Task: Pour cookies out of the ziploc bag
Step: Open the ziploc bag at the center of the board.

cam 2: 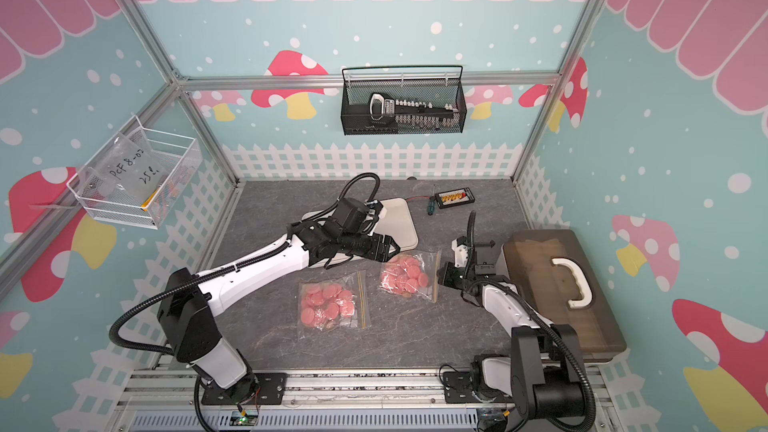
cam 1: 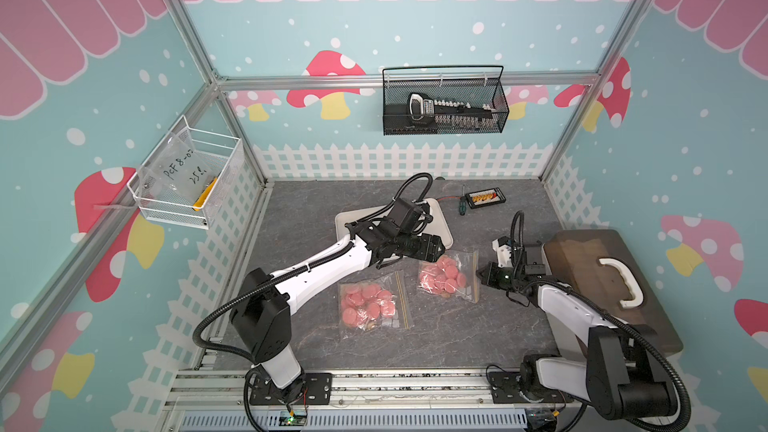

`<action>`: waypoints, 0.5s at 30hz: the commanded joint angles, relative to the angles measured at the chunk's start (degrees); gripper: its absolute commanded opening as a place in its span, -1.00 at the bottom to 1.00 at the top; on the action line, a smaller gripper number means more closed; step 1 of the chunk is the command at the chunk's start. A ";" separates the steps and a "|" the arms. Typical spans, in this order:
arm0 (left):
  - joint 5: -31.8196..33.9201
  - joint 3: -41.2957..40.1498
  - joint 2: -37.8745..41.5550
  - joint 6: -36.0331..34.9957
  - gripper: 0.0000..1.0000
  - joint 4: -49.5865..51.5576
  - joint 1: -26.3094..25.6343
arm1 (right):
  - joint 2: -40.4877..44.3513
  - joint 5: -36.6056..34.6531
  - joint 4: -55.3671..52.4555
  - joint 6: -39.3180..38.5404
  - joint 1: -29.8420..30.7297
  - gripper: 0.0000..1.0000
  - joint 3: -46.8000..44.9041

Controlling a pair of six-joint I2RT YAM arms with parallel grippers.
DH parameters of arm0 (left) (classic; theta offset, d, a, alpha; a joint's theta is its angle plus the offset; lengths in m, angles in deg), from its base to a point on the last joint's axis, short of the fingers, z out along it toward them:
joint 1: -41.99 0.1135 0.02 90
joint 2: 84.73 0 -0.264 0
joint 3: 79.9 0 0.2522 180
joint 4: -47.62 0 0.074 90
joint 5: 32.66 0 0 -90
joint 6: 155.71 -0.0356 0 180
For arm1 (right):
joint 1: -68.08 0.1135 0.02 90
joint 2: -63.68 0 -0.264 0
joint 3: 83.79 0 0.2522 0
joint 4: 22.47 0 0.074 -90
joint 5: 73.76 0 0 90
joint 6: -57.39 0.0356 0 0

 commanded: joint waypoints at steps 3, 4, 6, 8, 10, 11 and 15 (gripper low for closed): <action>-1.83 3.99 -4.67 2.79 0.56 -3.28 -2.28 | 1.83 -0.17 0.36 0.34 1.21 -1.00 -1.29; -2.53 4.47 -5.62 3.19 0.54 -3.95 -2.42 | 1.75 -0.10 0.44 0.42 1.36 -1.00 -1.43; -3.63 5.56 -7.85 4.27 0.42 -5.52 -2.81 | 1.74 0.05 1.41 0.76 1.69 -1.00 -2.04; -3.15 7.17 -9.95 4.52 0.38 -5.97 -3.42 | 1.88 -0.70 1.71 1.13 2.13 -1.00 -2.62; -1.88 8.62 -11.77 4.52 0.37 -5.97 -3.98 | 1.74 -1.01 1.70 1.44 2.18 -1.00 -2.75; -1.33 9.41 -12.80 4.44 0.37 -6.02 -4.30 | 1.74 -1.35 1.84 1.86 2.22 -1.00 -2.88; -1.01 13.20 -17.09 4.22 0.26 -5.39 -5.35 | 1.75 -1.11 2.75 3.19 2.23 -1.00 -3.15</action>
